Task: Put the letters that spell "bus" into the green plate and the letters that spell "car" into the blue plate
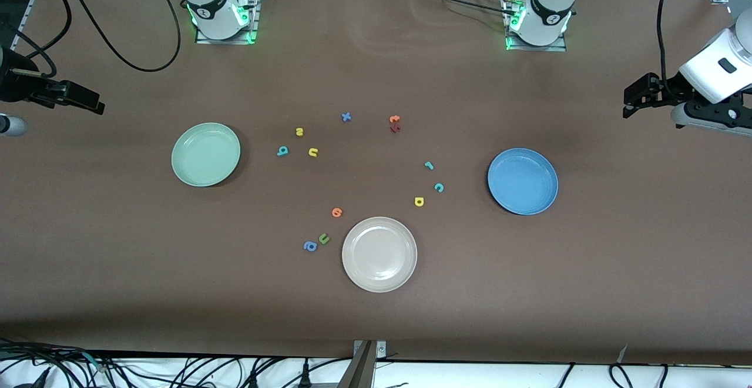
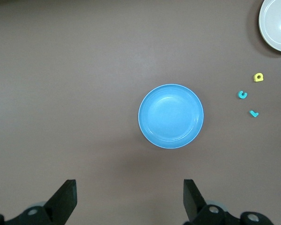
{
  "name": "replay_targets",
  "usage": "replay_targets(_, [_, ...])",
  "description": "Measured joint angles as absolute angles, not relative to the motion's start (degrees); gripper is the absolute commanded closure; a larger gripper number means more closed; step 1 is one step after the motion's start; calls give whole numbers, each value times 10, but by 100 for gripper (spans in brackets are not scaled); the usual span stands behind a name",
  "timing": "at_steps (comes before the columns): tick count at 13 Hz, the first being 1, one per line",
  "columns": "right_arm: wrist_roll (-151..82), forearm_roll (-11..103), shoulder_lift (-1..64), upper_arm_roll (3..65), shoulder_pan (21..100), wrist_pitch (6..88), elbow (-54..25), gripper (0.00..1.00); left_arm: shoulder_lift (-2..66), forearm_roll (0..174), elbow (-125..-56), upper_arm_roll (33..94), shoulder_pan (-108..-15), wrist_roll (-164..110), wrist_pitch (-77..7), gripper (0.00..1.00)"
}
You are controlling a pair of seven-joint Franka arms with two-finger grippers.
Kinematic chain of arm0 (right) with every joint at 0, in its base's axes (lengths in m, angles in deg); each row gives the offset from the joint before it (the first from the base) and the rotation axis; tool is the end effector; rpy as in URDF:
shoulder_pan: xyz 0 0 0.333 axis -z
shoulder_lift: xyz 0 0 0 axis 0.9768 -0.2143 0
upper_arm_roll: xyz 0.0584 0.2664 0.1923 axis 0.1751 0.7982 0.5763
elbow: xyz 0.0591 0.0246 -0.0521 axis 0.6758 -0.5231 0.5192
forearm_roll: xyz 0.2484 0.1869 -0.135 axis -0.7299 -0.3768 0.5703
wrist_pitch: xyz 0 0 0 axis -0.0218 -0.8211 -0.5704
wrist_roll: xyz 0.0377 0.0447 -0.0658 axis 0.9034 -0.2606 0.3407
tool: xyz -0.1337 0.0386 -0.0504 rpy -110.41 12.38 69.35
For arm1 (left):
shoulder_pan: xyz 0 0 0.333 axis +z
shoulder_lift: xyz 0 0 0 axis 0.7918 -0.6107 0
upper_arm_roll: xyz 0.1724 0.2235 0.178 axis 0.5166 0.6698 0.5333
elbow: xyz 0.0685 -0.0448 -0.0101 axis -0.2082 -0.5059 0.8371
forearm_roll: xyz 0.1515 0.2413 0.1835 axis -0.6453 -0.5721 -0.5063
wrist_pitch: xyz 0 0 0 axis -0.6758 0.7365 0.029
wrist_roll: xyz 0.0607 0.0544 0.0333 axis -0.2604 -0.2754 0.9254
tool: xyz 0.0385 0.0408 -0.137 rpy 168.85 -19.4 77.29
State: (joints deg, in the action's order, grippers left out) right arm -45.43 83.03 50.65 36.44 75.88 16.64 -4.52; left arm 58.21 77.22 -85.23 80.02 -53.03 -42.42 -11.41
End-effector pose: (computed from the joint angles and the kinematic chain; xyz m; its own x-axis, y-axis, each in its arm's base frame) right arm 0.5060 -0.0097 0.5667 0.9828 -0.1257 -0.1353 -0.1247 -0.9921 0.0152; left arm 0.4989 -0.0186 0.5761 0.9792 -0.2022 -0.0195 -0.2024 -0.9792 -0.0112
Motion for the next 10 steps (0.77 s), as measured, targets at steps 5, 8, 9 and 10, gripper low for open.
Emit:
replay_targets(5, [-459,830,505,366,758,170,-50,1,582,772,-852,800,-530,-424,-114,0])
replay_targets(8, [-460,830,505,366,758,170,-50,1,582,772,-852,800,-530,-424,-114,0])
replay_targets(9, [-460,830,505,366,758,170,-50,1,582,772,-852,800,-530,-424,-114,0])
replay_targets(10, [-460,830,505,366,758,170,-50,1,582,772,-852,800,-530,-424,-114,0])
